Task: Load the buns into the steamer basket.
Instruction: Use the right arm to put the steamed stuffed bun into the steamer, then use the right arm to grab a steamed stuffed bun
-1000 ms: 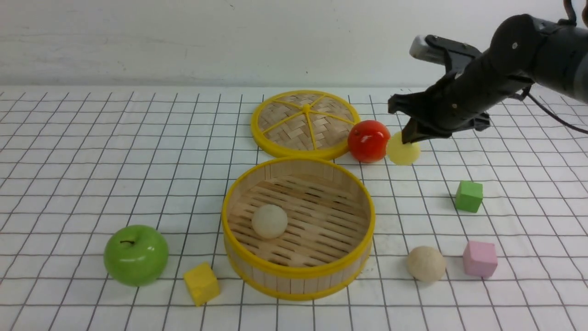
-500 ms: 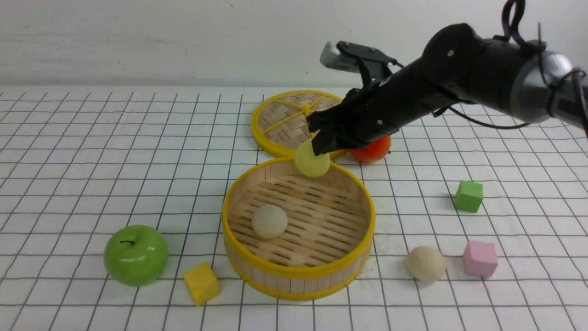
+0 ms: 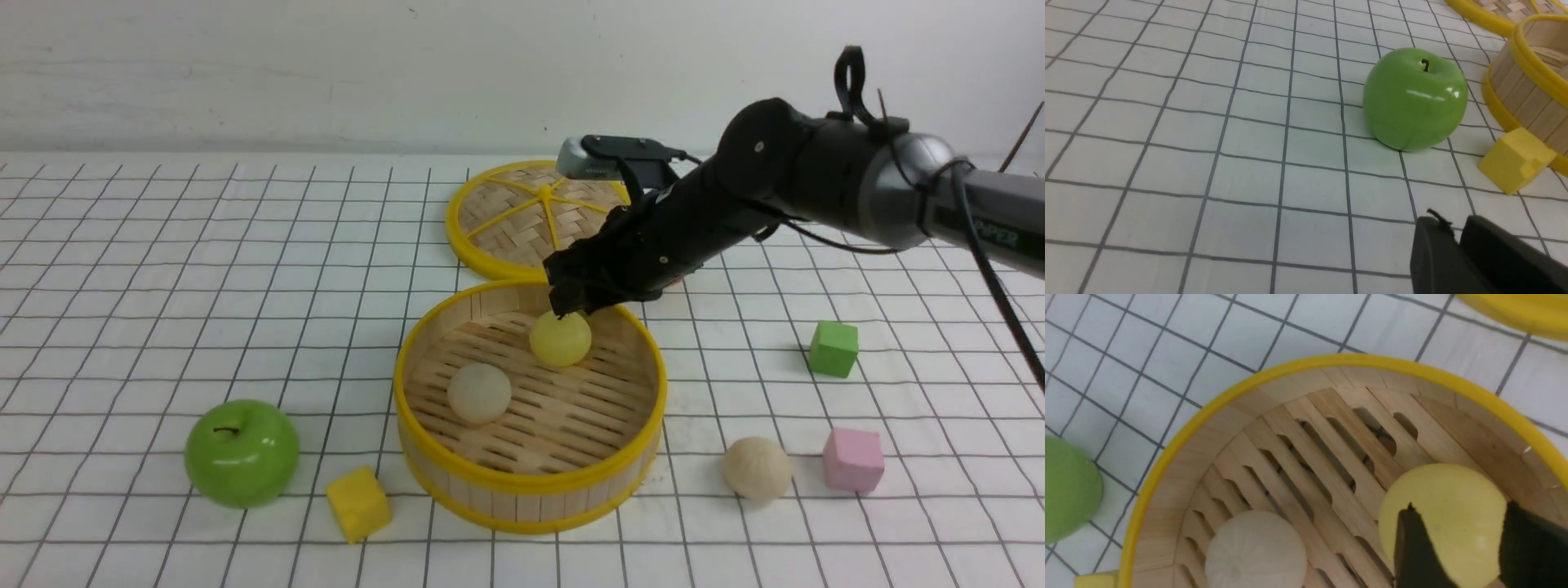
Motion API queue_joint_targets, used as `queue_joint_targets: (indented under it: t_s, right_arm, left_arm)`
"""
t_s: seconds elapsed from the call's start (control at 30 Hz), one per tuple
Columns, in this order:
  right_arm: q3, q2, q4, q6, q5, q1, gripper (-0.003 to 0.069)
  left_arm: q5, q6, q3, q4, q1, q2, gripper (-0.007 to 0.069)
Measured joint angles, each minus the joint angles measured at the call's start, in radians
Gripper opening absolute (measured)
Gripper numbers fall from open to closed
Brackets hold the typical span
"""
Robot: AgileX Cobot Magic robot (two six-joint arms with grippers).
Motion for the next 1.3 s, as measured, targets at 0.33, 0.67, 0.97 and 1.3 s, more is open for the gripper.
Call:
queue_joint_targets:
  t_s: [0.33, 0.67, 0.97, 1.3]
  right_arm:
    - [0.000, -0.238, -0.389, 0.184, 0.313, 0.000, 0.0495]
    - [0.247, -0.255, -0.527, 0.473, 0.391, 0.001, 0.0438]
    - [0.412, -0.255, -0.527, 0.488, 0.205, 0.001, 0.0391]
    - [0.426, -0.217, -0.574, 0.507, 0.160, 0.001, 0.0387]
  left_arm:
    - [0.000, 0.000, 0.000, 0.000, 0.000, 0.000, 0.0108]
    - [0.000, 0.000, 0.000, 0.000, 0.000, 0.000, 0.0113]
    - [0.001, 0.000, 0.000, 0.000, 0.000, 0.000, 0.0123]
    - [0.001, 0.000, 0.000, 0.000, 0.000, 0.000, 0.0127]
